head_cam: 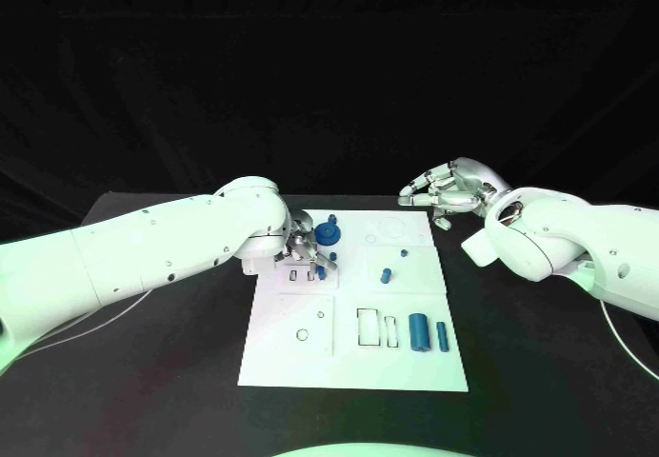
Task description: Assemble the parts on the task board
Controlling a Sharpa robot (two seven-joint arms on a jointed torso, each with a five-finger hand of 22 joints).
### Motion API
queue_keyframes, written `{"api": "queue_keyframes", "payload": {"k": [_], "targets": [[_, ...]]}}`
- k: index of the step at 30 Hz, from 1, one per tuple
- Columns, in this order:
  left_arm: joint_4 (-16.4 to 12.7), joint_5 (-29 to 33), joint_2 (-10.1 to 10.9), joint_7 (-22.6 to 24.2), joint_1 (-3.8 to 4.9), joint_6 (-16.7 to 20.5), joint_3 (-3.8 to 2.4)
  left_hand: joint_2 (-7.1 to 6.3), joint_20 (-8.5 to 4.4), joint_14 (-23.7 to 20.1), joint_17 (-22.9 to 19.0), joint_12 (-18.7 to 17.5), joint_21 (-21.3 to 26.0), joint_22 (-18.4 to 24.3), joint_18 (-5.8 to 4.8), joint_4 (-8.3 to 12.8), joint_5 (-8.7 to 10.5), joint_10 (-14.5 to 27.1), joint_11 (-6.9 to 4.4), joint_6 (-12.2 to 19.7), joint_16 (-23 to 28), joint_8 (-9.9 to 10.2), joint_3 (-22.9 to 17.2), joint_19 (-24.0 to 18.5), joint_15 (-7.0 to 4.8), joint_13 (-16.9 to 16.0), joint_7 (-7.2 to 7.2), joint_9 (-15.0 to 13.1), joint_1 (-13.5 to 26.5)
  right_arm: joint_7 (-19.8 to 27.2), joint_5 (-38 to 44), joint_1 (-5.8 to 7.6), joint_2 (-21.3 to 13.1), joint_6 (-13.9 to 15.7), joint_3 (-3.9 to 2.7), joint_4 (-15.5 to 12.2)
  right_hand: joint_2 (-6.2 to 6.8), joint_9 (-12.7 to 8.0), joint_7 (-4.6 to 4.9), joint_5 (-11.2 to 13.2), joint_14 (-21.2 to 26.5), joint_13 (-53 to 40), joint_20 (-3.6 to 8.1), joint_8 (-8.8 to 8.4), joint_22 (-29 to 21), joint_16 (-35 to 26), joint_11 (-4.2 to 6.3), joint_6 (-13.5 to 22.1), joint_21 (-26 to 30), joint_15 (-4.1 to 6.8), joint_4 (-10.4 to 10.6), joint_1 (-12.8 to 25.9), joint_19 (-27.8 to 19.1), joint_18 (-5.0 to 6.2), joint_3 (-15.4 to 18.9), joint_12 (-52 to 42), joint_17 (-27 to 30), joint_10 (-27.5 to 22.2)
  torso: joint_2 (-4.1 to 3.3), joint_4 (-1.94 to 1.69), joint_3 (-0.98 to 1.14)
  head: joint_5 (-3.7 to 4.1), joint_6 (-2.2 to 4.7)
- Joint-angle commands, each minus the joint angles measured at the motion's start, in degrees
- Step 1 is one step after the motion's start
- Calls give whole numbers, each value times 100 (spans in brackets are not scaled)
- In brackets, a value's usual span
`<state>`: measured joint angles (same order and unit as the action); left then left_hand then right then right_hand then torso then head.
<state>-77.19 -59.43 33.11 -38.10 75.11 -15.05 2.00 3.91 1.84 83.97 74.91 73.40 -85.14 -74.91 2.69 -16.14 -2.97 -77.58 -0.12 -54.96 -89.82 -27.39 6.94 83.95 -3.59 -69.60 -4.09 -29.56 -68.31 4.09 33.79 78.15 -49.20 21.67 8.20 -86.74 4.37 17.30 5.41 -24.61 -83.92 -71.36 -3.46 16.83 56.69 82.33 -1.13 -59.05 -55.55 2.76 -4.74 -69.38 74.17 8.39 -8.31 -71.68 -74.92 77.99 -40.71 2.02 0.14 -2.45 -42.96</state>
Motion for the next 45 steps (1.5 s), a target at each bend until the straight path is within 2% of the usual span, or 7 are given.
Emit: {"api": "queue_keyframes", "payload": {"k": [1,8,18,23,29,39,45], "targets": [[4,-9,-37,17,-7,-144,0,21,8,603,1509,-31,-30,-525,-64,-7,17,54,1,33,-18,-38,-35,144,3,7,12,-9,-56,-1,59,-8,8,-26,0,-1,-72,9,13,-33,-93,10,-30,23,6,14,2,47,-20,-40,5,-12,-26,-74,21,22,-451,-10,2,0,-1,-10,-7],[25,16,-65,20,-16,-165,2,50,7,603,1509,-10,-31,-528,-64,-11,17,34,-8,9,-18,-73,-83,143,-2,-26,24,-54,-115,-2,59,-13,16,-34,0,-1,-72,9,13,-33,-93,10,-30,23,6,14,2,47,-20,-40,5,-12,-26,-74,21,22,-451,-10,-1,9,1,-9,-11],[59,71,-67,36,-18,-135,2,117,-3,603,1509,-33,-31,-528,-62,0,15,45,-17,49,-18,-99,-285,136,-12,-20,33,-139,-305,-9,59,-19,17,-45,1,-1,-81,16,15,-49,-93,2,-32,27,27,18,1,52,-39,-42,8,-11,-27,-77,19,16,-455,-8,0,-1,3,6,-13],[58,116,-76,59,-19,-124,2,170,-7,603,1509,-58,-32,-532,-62,41,14,59,-30,84,-18,-100,-471,134,-20,-6,44,-184,-489,-11,59,-24,24,-53,1,2,-81,16,15,-49,-93,2,-32,27,27,18,1,52,-39,-42,8,-11,-27,-77,19,16,-455,-8,1,0,5,7,-22],[67,162,-86,80,-19,-120,2,253,-26,603,1509,-118,-28,-527,-60,209,12,101,-59,150,-18,-78,-849,127,-46,36,72,-223,-887,-18,59,-29,28,-69,1,2,-81,16,15,-49,-93,2,-32,27,27,18,1,52,-39,-42,8,-11,-27,-77,19,16,-455,-8,3,2,5,0,-29],[81,302,-77,106,-18,-132,3,84,-36,603,1509,-221,-23,-527,-59,348,11,151,-65,198,-18,-42,-1436,119,-55,103,77,-287,-1192,-37,59,-35,29,-90,1,14,-88,22,17,-60,-91,7,-34,29,32,18,-1,59,-43,-43,14,-5,-35,-76,19,22,-452,-12,4,-2,5,7,-46],[43,616,-14,103,-18,-19,-1,-129,-40,603,1509,-244,-23,-535,-59,362,23,127,-63,188,-18,-58,-2084,120,-62,99,87,-369,-1188,-46,65,-43,36,-106,3,26,-88,23,19,-63,-88,6,-34,27,33,15,-2,66,-43,-44,16,-1,-39,-75,21,22,-447,-13,5,0,4,-3,-43]]}}
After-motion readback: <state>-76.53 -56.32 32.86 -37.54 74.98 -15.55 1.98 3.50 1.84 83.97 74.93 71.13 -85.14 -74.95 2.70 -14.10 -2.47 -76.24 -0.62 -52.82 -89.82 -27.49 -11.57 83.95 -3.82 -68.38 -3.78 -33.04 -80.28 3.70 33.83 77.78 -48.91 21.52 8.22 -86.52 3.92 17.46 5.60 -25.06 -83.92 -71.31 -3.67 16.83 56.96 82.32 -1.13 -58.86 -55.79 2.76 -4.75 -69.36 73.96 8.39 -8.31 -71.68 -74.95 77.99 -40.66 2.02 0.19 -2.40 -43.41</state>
